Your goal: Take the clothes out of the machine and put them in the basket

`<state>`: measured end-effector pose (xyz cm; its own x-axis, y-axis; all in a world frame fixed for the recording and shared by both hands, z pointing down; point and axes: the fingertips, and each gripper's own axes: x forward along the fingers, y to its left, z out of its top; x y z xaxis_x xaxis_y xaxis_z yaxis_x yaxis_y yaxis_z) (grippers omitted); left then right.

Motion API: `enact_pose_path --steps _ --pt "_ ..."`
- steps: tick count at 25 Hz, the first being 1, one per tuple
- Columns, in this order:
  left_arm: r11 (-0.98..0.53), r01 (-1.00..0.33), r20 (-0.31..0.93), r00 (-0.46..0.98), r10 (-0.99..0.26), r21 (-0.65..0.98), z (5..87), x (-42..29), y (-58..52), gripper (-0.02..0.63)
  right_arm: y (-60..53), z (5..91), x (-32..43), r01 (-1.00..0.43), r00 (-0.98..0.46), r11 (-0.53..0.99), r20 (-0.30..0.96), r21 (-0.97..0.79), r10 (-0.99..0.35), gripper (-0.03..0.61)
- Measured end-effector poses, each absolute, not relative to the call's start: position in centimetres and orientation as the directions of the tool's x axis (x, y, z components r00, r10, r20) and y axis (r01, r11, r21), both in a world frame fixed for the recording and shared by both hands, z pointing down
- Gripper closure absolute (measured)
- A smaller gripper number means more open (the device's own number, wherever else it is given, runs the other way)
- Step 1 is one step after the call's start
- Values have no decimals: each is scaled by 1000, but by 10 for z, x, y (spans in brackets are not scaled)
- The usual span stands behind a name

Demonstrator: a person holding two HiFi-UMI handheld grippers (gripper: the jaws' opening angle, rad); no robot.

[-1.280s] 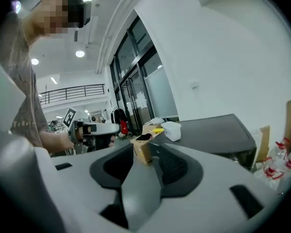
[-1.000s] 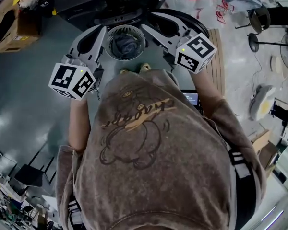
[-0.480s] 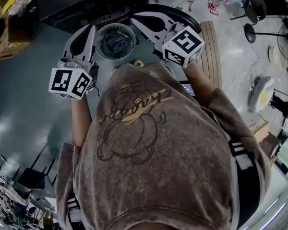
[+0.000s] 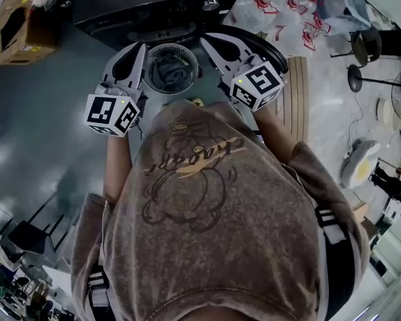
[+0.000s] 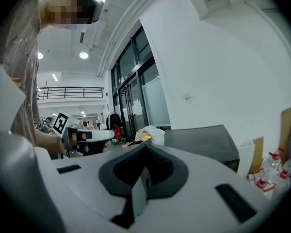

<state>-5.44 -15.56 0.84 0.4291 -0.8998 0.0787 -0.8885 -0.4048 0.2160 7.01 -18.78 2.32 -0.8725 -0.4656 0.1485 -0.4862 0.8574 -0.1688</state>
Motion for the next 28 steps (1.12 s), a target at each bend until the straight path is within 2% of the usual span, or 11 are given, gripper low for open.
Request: enact_pose_path --steps 15,28 --pt "-338 -918 146 371 -917 209 14 -66 -153 606 -197 26 67 -493 -869 849 146 -191 -472 581" --pt "-277 -923 164 326 -931 266 28 -76 -143 606 -187 37 61 -482 -875 850 152 -211 -459 581"
